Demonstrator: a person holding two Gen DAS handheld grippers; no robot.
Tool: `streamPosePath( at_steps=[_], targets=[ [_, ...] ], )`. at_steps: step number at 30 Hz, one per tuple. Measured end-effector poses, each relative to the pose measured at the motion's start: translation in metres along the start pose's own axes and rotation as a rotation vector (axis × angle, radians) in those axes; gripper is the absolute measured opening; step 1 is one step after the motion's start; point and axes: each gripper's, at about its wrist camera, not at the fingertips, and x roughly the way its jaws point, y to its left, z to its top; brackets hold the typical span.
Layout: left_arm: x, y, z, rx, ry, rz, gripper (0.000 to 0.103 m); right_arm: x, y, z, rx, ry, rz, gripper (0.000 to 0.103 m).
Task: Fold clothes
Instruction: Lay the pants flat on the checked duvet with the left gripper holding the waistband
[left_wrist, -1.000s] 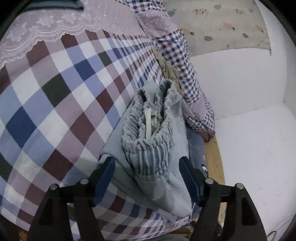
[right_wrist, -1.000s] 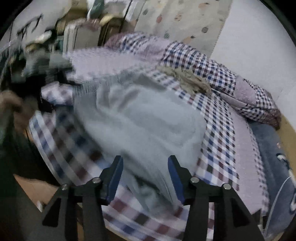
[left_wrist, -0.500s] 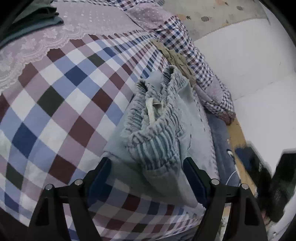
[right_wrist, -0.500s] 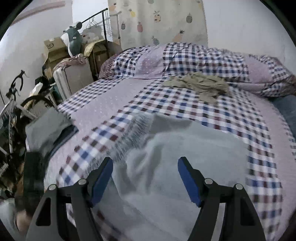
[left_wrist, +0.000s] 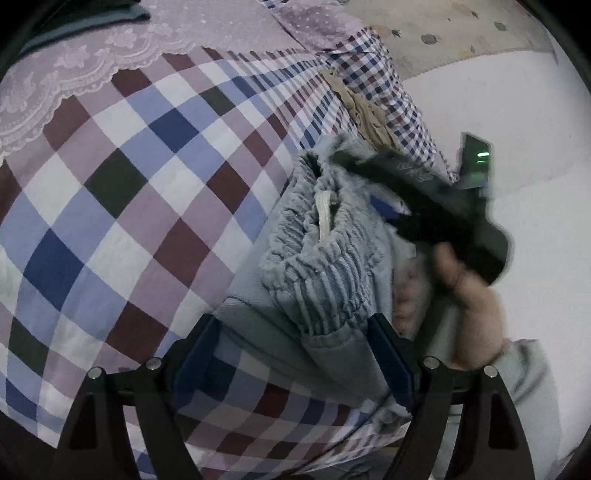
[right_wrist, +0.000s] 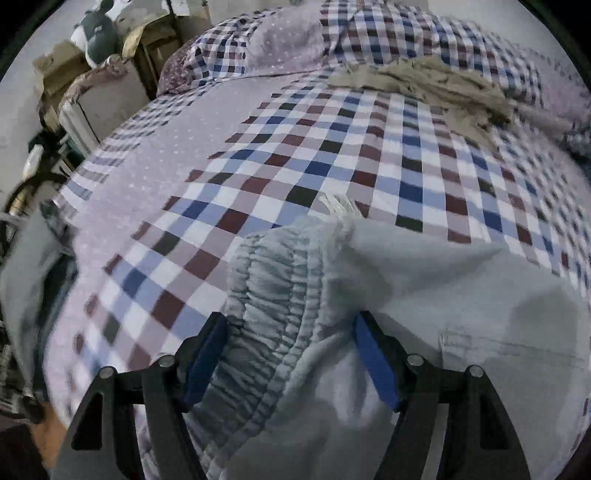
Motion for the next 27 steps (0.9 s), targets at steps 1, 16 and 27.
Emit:
streamPosePath(
  at_steps=[1, 16, 27],
  targets=[
    [-0.001, 0.001, 0.001, -0.012, 0.004, -0.01, 0.085, -0.002, 0.003, 0.0, 0.0, -0.008, -0.017, 0.076],
    [-0.062, 0.052, 0.038, -0.209, -0.231, -0.039, 0.085, -0.029, 0.036, 0.012, -0.098, -0.096, -0.363, 0.073],
    [-0.037, 0.038, 0.067, -0.101, -0.156, -0.092, 0.085, -0.05, -0.006, -0.007, 0.013, -0.089, -0.267, 0.07]
  ],
)
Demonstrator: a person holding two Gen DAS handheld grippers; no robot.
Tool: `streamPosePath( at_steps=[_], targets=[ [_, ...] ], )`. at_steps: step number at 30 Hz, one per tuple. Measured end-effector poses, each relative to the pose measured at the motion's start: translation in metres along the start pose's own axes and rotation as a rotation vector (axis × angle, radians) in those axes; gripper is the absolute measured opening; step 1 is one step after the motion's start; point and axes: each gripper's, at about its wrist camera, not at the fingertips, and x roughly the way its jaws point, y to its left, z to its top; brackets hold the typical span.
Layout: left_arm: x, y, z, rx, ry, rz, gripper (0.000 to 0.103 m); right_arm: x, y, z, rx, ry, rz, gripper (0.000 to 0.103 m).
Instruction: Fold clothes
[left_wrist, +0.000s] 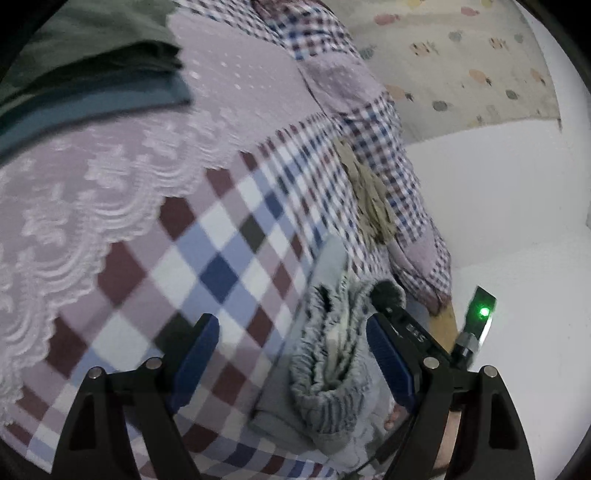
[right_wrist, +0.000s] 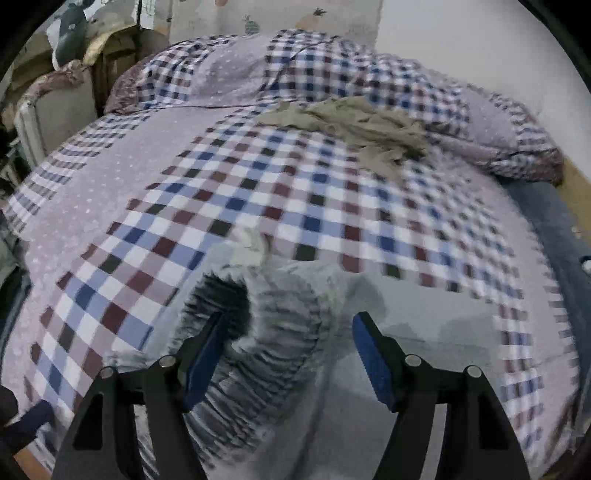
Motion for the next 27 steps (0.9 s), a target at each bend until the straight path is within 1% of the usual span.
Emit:
streamPosePath(
  at_steps=[1, 2, 3, 5, 6, 7, 10, 12, 14, 17, 18, 19, 20, 21, 23, 24, 27],
  targets=[
    [0.003, -0.002, 0.003, 0.008, 0.008, -0.007, 0.085, 0.009, 0.004, 0.001, -0.017, 0.016, 0.029, 0.06],
    [0.005, -0.004, 0.005, 0.015, 0.016, -0.014, 0.084, 0.017, 0.008, 0.001, -0.034, 0.03, 0.055, 0.056],
    [0.005, -0.003, 0.006, 0.016, 0.02, -0.017, 0.082, 0.021, 0.01, 0.0, -0.054, 0.027, 0.059, 0.054],
    [0.007, 0.002, 0.01, 0.001, 0.029, -0.025, 0.079, 0.019, 0.006, -0.002, -0.043, 0.002, 0.085, 0.05],
    [0.007, 0.006, 0.012, -0.014, 0.037, -0.029, 0.075, 0.012, -0.001, -0.003, -0.022, -0.014, 0.102, 0.047],
    [0.007, 0.01, 0.014, -0.025, 0.045, -0.034, 0.071, -0.003, -0.011, -0.007, 0.004, -0.047, 0.12, 0.043],
    [0.013, 0.011, 0.019, -0.011, 0.083, -0.055, 0.071, -0.051, -0.043, -0.019, 0.076, -0.146, 0.172, 0.041],
    [0.02, 0.001, 0.02, 0.039, 0.122, -0.081, 0.071, -0.088, -0.064, -0.029, 0.117, -0.21, 0.206, 0.041],
    [0.028, -0.017, 0.02, 0.135, 0.154, -0.089, 0.071, -0.119, -0.078, -0.036, 0.13, -0.252, 0.229, 0.041],
    [0.043, -0.043, 0.018, 0.3, 0.204, -0.059, 0.07, -0.163, -0.091, -0.046, 0.121, -0.299, 0.242, 0.041],
    [0.047, -0.048, 0.017, 0.339, 0.219, -0.046, 0.067, -0.172, -0.092, -0.049, 0.116, -0.307, 0.244, 0.041],
    [0.051, -0.05, 0.016, 0.357, 0.231, -0.037, 0.063, -0.181, -0.094, -0.052, 0.11, -0.314, 0.247, 0.041],
    [0.054, -0.05, 0.017, 0.367, 0.243, -0.032, 0.061, -0.19, -0.096, -0.055, 0.106, -0.32, 0.25, 0.041],
    [0.058, -0.051, 0.017, 0.377, 0.255, -0.028, 0.057, -0.194, -0.097, -0.06, 0.11, -0.318, 0.255, 0.041],
    [0.065, -0.05, 0.016, 0.405, 0.272, 0.005, 0.049, -0.203, -0.098, -0.07, 0.117, -0.314, 0.265, 0.041],
    [0.069, -0.05, 0.016, 0.418, 0.283, 0.022, 0.043, -0.201, -0.099, -0.071, 0.119, -0.31, 0.268, 0.041],
    [0.079, -0.055, 0.015, 0.496, 0.301, 0.049, 0.042, -0.197, -0.105, -0.08, 0.138, -0.3, 0.28, 0.041]
  ],
)
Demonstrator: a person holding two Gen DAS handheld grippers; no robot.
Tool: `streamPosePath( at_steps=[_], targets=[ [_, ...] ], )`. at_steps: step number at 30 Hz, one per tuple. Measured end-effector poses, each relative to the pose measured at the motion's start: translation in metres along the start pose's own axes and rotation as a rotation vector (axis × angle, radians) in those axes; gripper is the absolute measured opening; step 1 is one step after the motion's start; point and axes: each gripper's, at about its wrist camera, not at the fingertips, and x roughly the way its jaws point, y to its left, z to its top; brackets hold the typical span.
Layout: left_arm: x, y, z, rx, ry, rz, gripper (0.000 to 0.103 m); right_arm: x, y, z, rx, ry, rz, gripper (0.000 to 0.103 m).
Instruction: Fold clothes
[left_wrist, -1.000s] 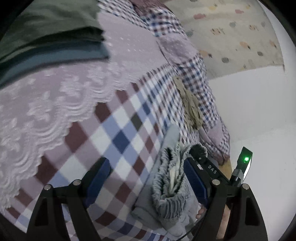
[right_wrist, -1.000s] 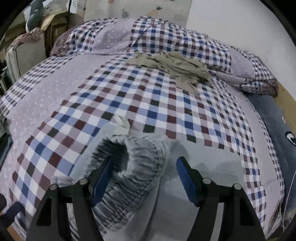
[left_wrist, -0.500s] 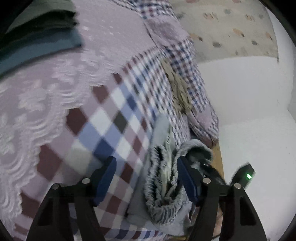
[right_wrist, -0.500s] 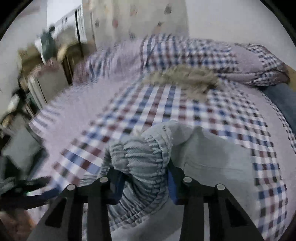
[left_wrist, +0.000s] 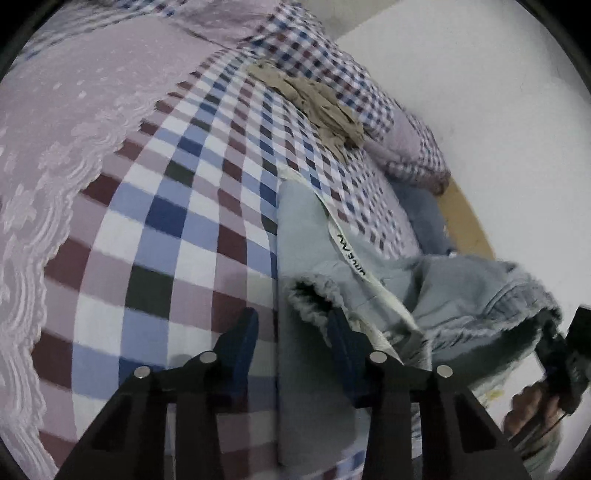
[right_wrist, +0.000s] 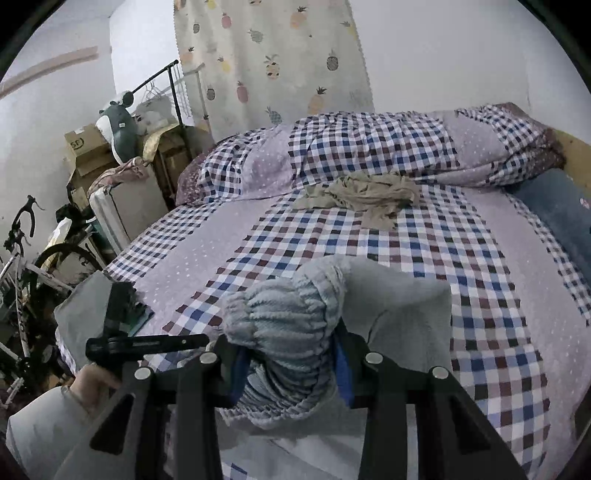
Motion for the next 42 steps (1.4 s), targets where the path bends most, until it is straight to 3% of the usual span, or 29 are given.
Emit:
streamPosePath(
  at_steps=[6, 12, 14, 15, 18, 21, 23, 25, 26, 28, 31, 35, 39, 40, 42],
  targets=[
    [0.012, -0.016, 0.01, 0.175, -0.005, 0.017, 0.042, 0.006, -0.003, -0.011, -0.006, 0.004, 0.0, 0.041],
    [0.038, -0.026, 0.02, 0.225, 0.049, -0.022, 0.042, 0.014, -0.001, -0.012, -0.027, 0.012, -0.001, 0.041],
    [0.044, -0.036, 0.025, 0.248, 0.049, -0.049, 0.028, 0.017, 0.001, -0.011, -0.032, 0.012, 0.002, 0.041],
    [0.045, -0.04, 0.028, 0.254, 0.039, -0.053, 0.016, 0.017, 0.003, -0.011, -0.037, 0.011, 0.005, 0.041],
    [0.049, -0.046, 0.04, 0.22, -0.004, -0.065, 0.012, 0.009, 0.011, -0.007, -0.068, -0.013, 0.009, 0.04],
    [0.038, -0.049, 0.054, 0.149, -0.103, -0.152, 0.008, -0.01, 0.019, 0.001, -0.09, -0.054, 0.023, 0.036],
    [0.022, -0.054, 0.06, 0.111, -0.178, -0.244, 0.007, -0.028, 0.026, 0.009, -0.109, -0.087, 0.033, 0.034],
    [0.005, -0.062, 0.061, 0.11, -0.289, -0.396, 0.007, -0.046, 0.034, 0.017, -0.13, -0.119, 0.05, 0.033],
    [0.007, -0.059, 0.061, 0.094, -0.309, -0.424, 0.007, -0.053, 0.039, 0.021, -0.139, -0.129, 0.059, 0.033],
    [0.023, -0.044, 0.063, 0.03, -0.282, -0.384, 0.008, -0.057, 0.053, 0.029, -0.177, -0.12, 0.074, 0.033],
    [0.059, -0.02, 0.061, -0.059, -0.163, -0.186, 0.008, -0.043, 0.076, 0.04, -0.248, -0.067, 0.081, 0.033],
    [0.042, -0.033, 0.062, 0.014, -0.133, -0.019, 0.008, 0.021, 0.096, 0.051, -0.299, 0.044, 0.096, 0.036],
    [0.006, -0.039, 0.043, 0.148, -0.127, -0.004, 0.035, 0.106, 0.098, 0.064, -0.286, 0.186, 0.07, 0.044],
    [0.0, -0.036, 0.038, 0.152, -0.125, -0.001, 0.045, 0.122, 0.095, 0.065, -0.275, 0.212, 0.073, 0.053],
    [-0.013, -0.026, 0.026, 0.127, -0.138, 0.024, 0.057, 0.146, 0.092, 0.068, -0.248, 0.254, 0.081, 0.058]
  ],
)
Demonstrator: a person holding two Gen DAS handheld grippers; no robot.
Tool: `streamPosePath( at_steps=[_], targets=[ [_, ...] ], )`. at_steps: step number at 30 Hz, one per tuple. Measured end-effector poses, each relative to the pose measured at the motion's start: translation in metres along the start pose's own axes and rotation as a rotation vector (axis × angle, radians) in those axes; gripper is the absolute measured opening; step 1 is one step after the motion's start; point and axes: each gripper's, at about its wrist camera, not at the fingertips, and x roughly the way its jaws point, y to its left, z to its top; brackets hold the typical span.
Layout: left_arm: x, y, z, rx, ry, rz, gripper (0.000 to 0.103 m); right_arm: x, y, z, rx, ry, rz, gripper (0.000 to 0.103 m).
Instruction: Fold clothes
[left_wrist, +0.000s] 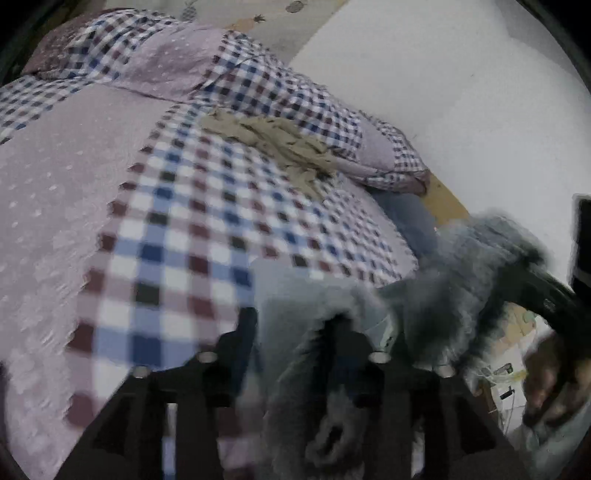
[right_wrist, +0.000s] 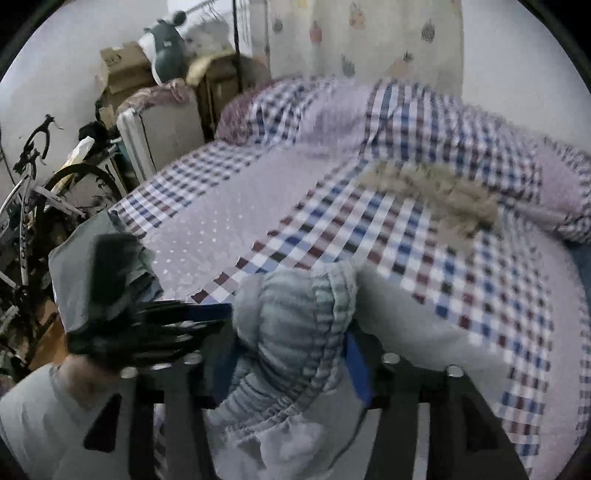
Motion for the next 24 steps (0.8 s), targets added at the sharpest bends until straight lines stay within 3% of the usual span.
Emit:
streamPosePath(
  at_steps=[4, 8, 11, 14, 18, 21, 23, 24],
  targets=[
    [-0.038, 0.028, -0.012, -0.135, -0.114, -0.019, 0.073, 0.003, -0.015, -0.002, 0.051, 0.004, -0.008, 0.062],
    [-0.064, 0.023, -0.016, -0.115, -0.169, -0.139, 0.075, -0.03, -0.027, -0.03, 0.032, -0.026, -0.042, 0.071],
    [-0.055, -0.023, -0.023, 0.071, -0.088, -0.226, 0.075, -0.057, -0.035, -0.06, 0.0, -0.028, -0.09, 0.077],
    [-0.027, -0.058, -0.033, 0.218, 0.034, -0.2, 0.075, -0.068, -0.043, -0.1, -0.063, 0.025, -0.125, 0.077],
    [0.004, -0.062, -0.037, 0.211, 0.119, -0.106, 0.075, -0.061, -0.044, -0.155, -0.161, 0.157, -0.123, 0.076],
    [0.008, -0.053, -0.034, 0.151, 0.117, -0.118, 0.073, -0.06, -0.024, -0.182, -0.264, 0.159, -0.15, 0.073],
    [0.008, -0.044, -0.032, 0.105, 0.119, -0.133, 0.061, -0.055, -0.006, -0.191, -0.33, 0.154, -0.116, 0.067],
    [0.009, -0.04, -0.032, 0.086, 0.123, -0.13, 0.049, -0.049, 0.001, -0.192, -0.352, 0.16, -0.101, 0.061]
  ],
)
